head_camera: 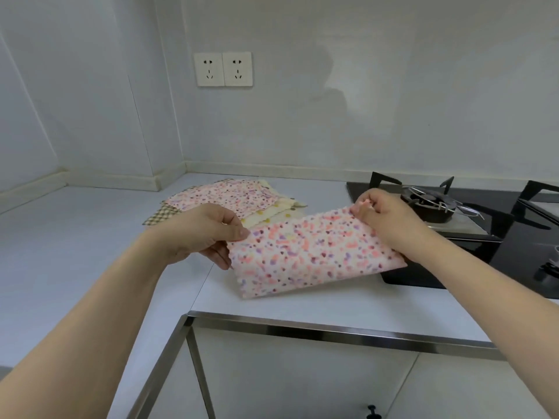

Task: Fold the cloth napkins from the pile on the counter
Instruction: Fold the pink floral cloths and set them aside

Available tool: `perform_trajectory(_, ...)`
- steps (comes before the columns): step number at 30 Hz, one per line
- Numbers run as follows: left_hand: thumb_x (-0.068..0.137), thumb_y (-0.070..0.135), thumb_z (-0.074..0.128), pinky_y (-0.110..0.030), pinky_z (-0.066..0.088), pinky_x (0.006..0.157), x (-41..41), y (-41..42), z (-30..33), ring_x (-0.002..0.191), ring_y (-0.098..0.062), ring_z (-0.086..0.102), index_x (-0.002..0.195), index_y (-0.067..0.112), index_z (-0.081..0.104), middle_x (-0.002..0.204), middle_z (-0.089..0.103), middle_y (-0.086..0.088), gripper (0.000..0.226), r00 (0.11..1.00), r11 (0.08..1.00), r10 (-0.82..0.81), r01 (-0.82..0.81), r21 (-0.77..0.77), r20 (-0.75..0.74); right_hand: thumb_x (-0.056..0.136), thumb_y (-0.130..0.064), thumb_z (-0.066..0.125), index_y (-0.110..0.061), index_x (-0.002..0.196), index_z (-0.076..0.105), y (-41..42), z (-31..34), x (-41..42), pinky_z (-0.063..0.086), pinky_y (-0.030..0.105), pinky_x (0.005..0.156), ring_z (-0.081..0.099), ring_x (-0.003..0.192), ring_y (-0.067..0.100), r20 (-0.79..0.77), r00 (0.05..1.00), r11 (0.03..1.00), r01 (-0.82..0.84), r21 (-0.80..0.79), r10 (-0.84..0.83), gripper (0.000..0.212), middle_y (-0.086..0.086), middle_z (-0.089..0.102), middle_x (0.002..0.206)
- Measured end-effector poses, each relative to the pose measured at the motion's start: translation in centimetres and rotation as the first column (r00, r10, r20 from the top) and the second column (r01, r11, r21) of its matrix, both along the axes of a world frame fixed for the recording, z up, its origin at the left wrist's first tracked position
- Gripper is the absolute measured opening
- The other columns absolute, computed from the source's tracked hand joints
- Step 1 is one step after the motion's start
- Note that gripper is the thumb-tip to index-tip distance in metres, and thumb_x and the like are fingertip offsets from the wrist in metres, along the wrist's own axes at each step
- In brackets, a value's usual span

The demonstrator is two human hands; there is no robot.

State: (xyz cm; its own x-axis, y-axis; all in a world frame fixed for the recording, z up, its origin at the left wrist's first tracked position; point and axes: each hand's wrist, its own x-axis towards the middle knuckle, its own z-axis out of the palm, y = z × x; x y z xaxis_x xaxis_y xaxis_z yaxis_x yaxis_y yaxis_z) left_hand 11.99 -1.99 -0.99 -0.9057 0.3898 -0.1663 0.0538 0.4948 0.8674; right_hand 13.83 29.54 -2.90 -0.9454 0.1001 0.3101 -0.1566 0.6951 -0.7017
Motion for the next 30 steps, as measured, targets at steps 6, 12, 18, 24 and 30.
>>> perform_trajectory(6,0.094,0.024,0.064,-0.028,0.059,0.054,-1.5,0.3,-3.4,0.055,-0.021,0.07,0.092,0.001,0.061,0.065,0.071,-0.012,0.023,0.98,0.956,0.144,-0.174,-0.235,-0.141,0.101,-0.035,0.042,-0.022,0.1,0.05,-1.2,-3.9,-3.0,0.045,0.034,0.069,0.057,0.082,0.018,0.058,0.998,0.962,-0.035,0.272,0.02,0.014,-0.001,0.059,0.096)
perform_trajectory(12,0.093,0.026,0.062,-0.026,0.043,0.061,-2.8,0.8,-6.9,0.072,-0.02,0.058,0.087,0.015,0.061,0.082,0.065,-0.006,0.012,0.886,0.923,0.237,-0.333,-0.192,-0.399,0.103,-0.036,0.035,-0.024,0.104,0.041,-2.2,-5.4,-6.6,0.047,0.037,0.063,0.058,0.074,0.026,0.004,0.999,0.825,0.026,0.564,-0.034,0.013,0.005,0.064,0.094)
perform_trajectory(18,0.094,0.025,0.054,-0.033,0.047,0.072,-2.8,1.6,-7.1,0.086,-0.017,0.055,0.106,0.02,0.055,0.1,0.057,0.002,0.013,0.794,0.856,0.217,-0.435,-0.281,-0.567,0.097,-0.029,0.05,-0.014,0.125,0.05,-4.1,-5.3,-6.5,0.041,0.036,0.087,0.049,0.104,0.027,-0.138,0.989,0.742,0.054,0.669,0.053,0.031,0.007,0.05,0.12)
perform_trajectory(24,0.096,0.017,0.048,-0.018,0.046,0.071,-0.8,6.3,-6.7,0.088,-0.004,0.053,0.106,0.022,0.057,0.106,0.051,0.007,0.014,0.8,0.966,0.148,-0.244,-0.09,-0.582,0.099,-0.041,0.041,-0.018,0.118,0.055,-5.8,-7.1,-5.9,0.04,0.036,0.092,0.047,0.109,0.025,0.108,0.99,0.773,-0.136,0.62,0.088,0.033,0.003,0.051,0.117)
perform_trajectory(30,0.099,0.037,0.037,-0.029,0.023,0.094,-0.7,6.7,-9.3,0.114,-0.018,0.029,0.103,0.023,0.045,0.12,0.035,0.005,0.017,0.886,0.817,-0.162,-0.126,-0.562,-0.435,0.1,-0.042,0.038,-0.024,0.131,0.045,-5.0,-8.3,-5.6,0.027,0.031,0.106,0.036,0.126,0.02,0.179,0.977,0.851,-0.188,0.49,0.114,0.037,-0.001,0.042,0.134)
